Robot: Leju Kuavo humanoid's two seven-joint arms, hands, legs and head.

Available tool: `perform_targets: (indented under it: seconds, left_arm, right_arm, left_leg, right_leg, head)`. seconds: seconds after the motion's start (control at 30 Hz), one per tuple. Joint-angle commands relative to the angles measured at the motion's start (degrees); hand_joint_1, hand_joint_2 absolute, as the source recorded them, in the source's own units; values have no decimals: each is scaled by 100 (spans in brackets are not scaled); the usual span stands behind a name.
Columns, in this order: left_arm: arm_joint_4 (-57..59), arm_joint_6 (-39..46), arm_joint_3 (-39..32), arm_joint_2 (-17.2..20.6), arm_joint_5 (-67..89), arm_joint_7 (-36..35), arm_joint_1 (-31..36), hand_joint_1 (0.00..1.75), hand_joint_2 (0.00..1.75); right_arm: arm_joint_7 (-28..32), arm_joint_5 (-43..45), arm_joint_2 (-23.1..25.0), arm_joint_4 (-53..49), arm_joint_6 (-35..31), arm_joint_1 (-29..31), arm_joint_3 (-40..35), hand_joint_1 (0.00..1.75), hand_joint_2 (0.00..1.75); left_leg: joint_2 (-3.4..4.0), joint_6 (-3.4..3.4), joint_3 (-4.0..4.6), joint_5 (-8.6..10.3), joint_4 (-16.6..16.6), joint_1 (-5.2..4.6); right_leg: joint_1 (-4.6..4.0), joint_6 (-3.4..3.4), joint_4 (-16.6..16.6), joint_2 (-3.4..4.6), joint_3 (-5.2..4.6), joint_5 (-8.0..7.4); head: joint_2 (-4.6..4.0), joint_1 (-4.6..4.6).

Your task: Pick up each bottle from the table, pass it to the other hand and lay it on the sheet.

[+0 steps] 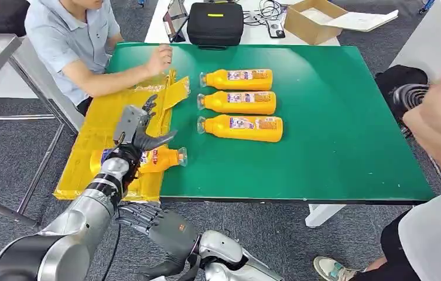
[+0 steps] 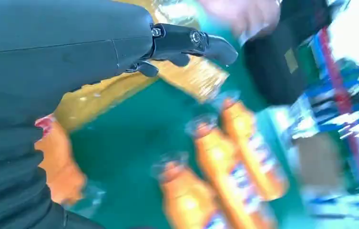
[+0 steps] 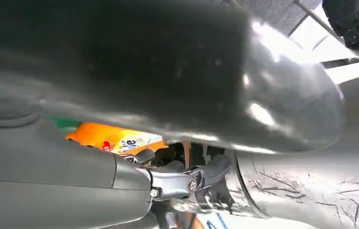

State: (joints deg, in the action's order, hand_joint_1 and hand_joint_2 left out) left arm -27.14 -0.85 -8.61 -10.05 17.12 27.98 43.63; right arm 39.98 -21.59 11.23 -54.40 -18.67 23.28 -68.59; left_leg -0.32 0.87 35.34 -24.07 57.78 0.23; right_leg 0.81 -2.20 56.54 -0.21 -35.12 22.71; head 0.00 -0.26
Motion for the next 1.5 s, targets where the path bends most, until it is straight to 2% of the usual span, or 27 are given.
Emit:
perform_targets:
  seconds: [0.03, 0.33, 0.57, 0.6, 0.63, 0.7, 0.8, 0.87, 0.93, 1.1, 1.2, 1.23, 1.37, 1.47, 1.5]
  left_arm:
    - [-199, -34, -414, -94, -66, 25, 34, 0, 175]
    - [-199, -34, -414, -94, -66, 25, 34, 0, 175]
    - [-1284, 152, 166, 137, -1257, 207, -407, 0, 175]
    - [-1532, 377, 304, 197, -1256, 320, -529, 0, 175]
    - [-1838, 1015, 548, 312, -1079, 451, -680, 0, 175]
    - [-1988, 1767, 772, 458, -861, 362, -766, 0, 175]
    - [-2246, 2377, 531, 395, -1142, 604, -866, 0, 175]
    - [-2646, 2092, 186, 289, -1970, 578, -996, 0, 175]
    - [-3024, 1512, -75, 287, -3050, 140, -1117, 0, 175]
    - [-3189, 1295, -313, 409, -3762, 2, -1218, 0, 175]
    - [-3363, 977, -289, 453, -4152, -166, -1427, 0, 175]
    - [-3481, 955, -209, 493, -4166, -167, -1574, 0, 175]
    - [-3954, 924, -116, 541, -4260, -202, -2089, 0, 175]
    - [-4825, 772, -153, 516, -4655, -379, -2789, 0, 175]
    - [-5288, 599, -140, 479, -4886, -538, -3165, 0, 175]
  right_arm:
    - [2, 16, -175, 149, -36, 131, -198, 0, 0]
    - [2, 16, -175, 149, -36, 131, -198, 0, 0]
    - [2, -18, -210, 73, -164, 88, -207, 0, 0]
    - [2, -37, -234, 5, -219, 85, -245, 0, 0]
    - [2, -19, -277, -125, -286, 85, -309, 0, 0]
    - [2, 176, -378, -542, -272, 53, -367, 0, 0]
    - [2, 526, -502, -1155, -80, -17, -319, 0, 0]
    - [2, 493, -526, -1156, -38, 29, -232, 0, 0]
    - [2, 475, -507, -1130, -21, -34, -105, 0, 0]
    - [2, 475, -496, -1111, -230, -47, -158, 0, 0]
    - [2, 468, -542, -1199, -600, -209, 63, 0, 0]
    - [2, 606, -605, -1387, -730, -361, 256, 0, 175]
    - [2, 560, -704, -1725, -1200, -950, 981, 0, 175]
    - [2, 742, -675, -1932, -1664, -1512, 1937, 0, 175]
    - [2, 582, -597, -1864, -2133, -1716, 2505, 0, 175]
  left_leg:
    - [-2, -2, -17, -6, -3, 2]
    - [2, -5, -32, -15, -1, 6]
    - [9, -4, -17, -8, -3, 3]
    - [11, -4, -20, -10, -3, 4]
    - [16, -6, -33, -15, -4, 5]
    - [20, -4, -19, -10, -4, 2]
    - [17, -5, -16, -15, 3, 5]
    - [8, -2, -4, -7, 1, 2]
    - [11, -2, -6, -9, 2, 4]
    - [19, -4, -11, -9, -1, 4]
    - [11, -4, -12, -8, -5, 3]
    - [14, -5, -26, -13, -7, 4]
    - [9, -2, -23, -11, -10, 1]
    - [11, -3, -27, -16, -10, 2]
    - [11, -3, -16, -12, -10, 0]
  right_leg:
    - [-2, 6, -4, -2, 19, 6]
    - [-7, 11, -4, 2, 35, 14]
    - [-3, 7, -4, 7, 17, 5]
    - [-5, 8, -4, 9, 20, 6]
    - [-6, 11, -5, 13, 31, 10]
    - [-2, 8, -4, 18, 15, 5]
    - [-6, 9, 1, 13, 16, 10]
    - [-2, 5, 1, 6, 4, 5]
    - [-4, 6, 0, 13, 6, 4]
    - [-3, 7, -2, 18, 8, 4]
    - [-3, 7, -4, 11, 11, 5]
    - [-4, 9, -6, 14, 24, 9]
    - [-1, 6, -10, 9, 22, 9]
    - [-2, 7, -11, 9, 27, 13]
    - [0, 6, -10, 10, 15, 9]
  head:
    - [0, 0]
    - [0, 2]
    - [0, 0]
    - [0, 2]
    - [0, 2]
    - [0, 2]
    - [0, 0]
    - [0, 0]
    - [0, 0]
    - [0, 0]
    - [0, 2]
    - [0, 0]
    - [0, 2]
    - [0, 0]
    - [0, 2]
